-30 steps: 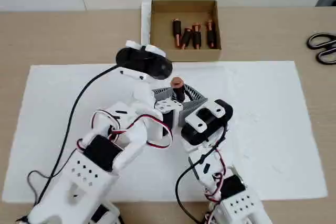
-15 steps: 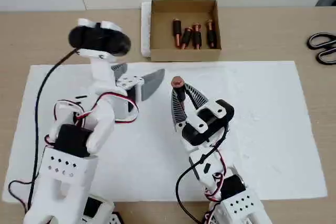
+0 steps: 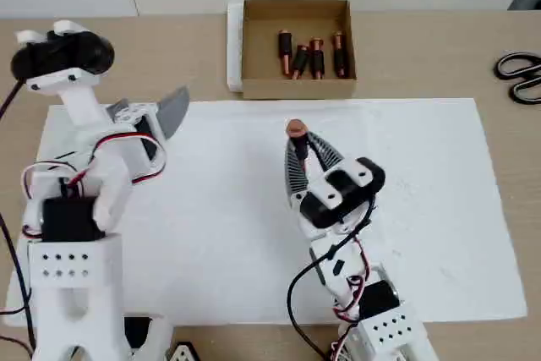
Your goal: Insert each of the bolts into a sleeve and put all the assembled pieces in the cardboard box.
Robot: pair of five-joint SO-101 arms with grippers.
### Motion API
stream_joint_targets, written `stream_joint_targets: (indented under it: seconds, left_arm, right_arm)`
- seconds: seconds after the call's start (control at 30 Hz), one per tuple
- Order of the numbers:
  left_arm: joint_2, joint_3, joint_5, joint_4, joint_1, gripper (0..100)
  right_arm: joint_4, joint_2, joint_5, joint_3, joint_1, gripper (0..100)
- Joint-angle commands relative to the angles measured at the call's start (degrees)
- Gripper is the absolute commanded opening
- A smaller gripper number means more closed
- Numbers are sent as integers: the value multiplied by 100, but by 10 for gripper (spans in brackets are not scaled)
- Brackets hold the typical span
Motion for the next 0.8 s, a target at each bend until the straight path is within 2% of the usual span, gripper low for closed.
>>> stream_joint_targets:
  seconds: [0.0,0.1,0.23,0.43,0.77]
  left_arm:
    - [334,-813,-396,686,-527,301]
    - [703,-1349,-413,932,-941,301]
    - [1037,-1675,-422,1301,-1187,301]
    - [1090,-1684,-440,1837,-1196,301]
    - [1081,-1684,-633,2004,-1371,301]
  right_arm:
    - [1059,-48,-70,-1389,171,3]
    - [1912,180,-62,-2488,180,3]
    - [2053,1262,-35,-3824,426,3]
    - [2097,3811,-35,-6171,813,3]
    - [2053,8558,-70,-9495,848,3]
